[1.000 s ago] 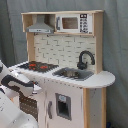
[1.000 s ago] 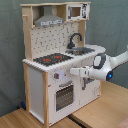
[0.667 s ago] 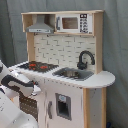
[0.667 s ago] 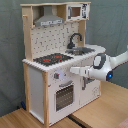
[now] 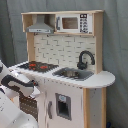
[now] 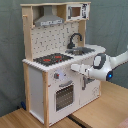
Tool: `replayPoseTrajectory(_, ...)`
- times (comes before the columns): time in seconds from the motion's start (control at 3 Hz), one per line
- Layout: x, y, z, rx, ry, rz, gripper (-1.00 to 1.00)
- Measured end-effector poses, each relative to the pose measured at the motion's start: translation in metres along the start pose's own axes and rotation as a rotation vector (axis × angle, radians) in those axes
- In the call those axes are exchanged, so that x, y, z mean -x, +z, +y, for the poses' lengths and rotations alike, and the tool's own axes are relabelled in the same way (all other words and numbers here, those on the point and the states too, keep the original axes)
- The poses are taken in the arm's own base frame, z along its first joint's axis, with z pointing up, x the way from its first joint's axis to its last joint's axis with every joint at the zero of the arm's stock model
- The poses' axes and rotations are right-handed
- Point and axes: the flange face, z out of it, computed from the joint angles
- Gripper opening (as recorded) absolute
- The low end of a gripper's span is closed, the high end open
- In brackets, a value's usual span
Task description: Play with the kitchen
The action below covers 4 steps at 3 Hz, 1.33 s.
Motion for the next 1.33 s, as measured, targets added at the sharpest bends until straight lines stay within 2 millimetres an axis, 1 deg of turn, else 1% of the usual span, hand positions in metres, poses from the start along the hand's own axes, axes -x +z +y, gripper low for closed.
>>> replayPoseTrajectory(1.33,-0.0003,-0.0005,-0.0001,0.002,0.420,0.000,-1.00)
